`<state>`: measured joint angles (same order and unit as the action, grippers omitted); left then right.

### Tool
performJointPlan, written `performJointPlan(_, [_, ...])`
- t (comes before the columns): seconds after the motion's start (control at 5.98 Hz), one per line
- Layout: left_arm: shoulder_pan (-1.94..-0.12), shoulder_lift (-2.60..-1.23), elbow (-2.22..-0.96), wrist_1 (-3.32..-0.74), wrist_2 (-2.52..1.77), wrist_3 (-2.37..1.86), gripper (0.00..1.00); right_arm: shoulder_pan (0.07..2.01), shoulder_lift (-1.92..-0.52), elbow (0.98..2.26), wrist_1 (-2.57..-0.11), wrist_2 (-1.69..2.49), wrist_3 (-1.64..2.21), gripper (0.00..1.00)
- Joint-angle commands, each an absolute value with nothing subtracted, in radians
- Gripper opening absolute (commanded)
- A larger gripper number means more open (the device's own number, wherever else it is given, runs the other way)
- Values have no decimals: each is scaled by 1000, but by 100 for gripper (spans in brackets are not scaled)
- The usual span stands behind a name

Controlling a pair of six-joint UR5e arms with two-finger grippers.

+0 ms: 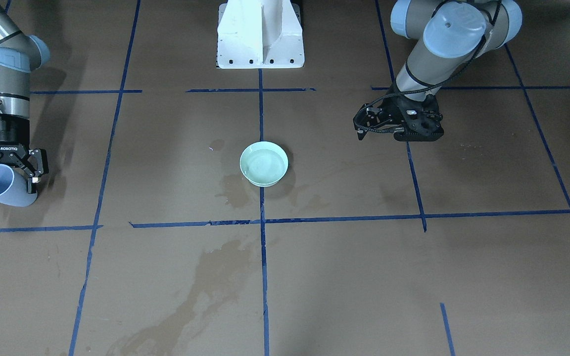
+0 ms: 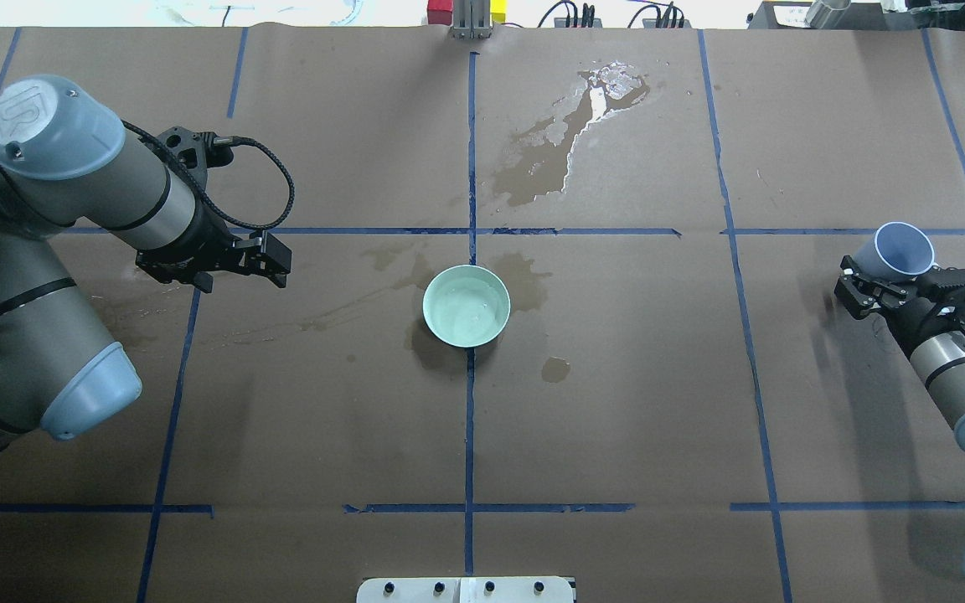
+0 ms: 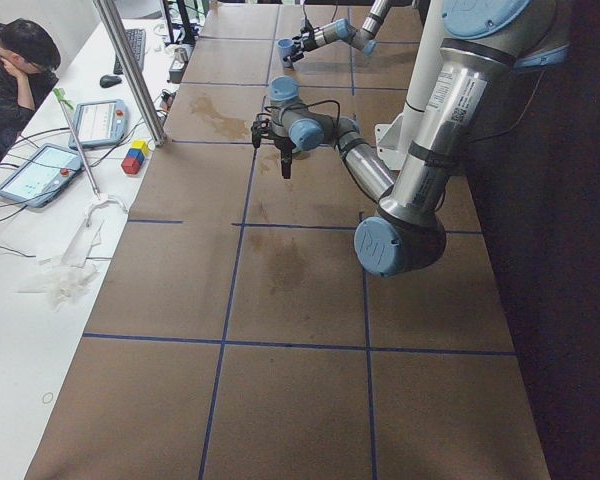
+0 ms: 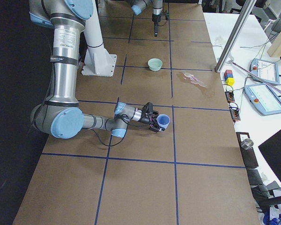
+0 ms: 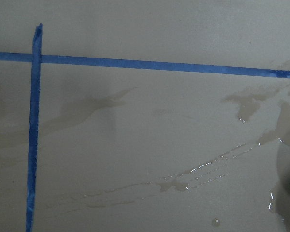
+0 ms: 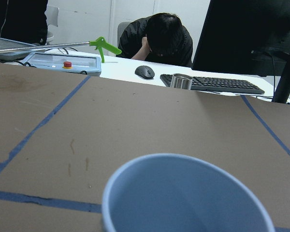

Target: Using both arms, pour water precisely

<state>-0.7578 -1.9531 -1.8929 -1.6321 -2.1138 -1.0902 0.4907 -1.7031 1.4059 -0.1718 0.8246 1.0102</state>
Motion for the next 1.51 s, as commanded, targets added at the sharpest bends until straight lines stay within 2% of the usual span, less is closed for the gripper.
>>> performJointPlan(0.0, [-758, -1950, -1893, -1632, -2114, -1088, 100, 470, -1706, 1398, -131, 822, 1029, 100])
performJointPlan(0.5, [-758, -1947, -1891, -1632, -2114, -1085, 100, 422, -1742, 1385, -49, 813, 1069, 100])
performJointPlan(1.34, [-758, -1956, -1891, -1632, -2114, -1091, 100, 350, -1900, 1384, 130, 792, 1069, 100])
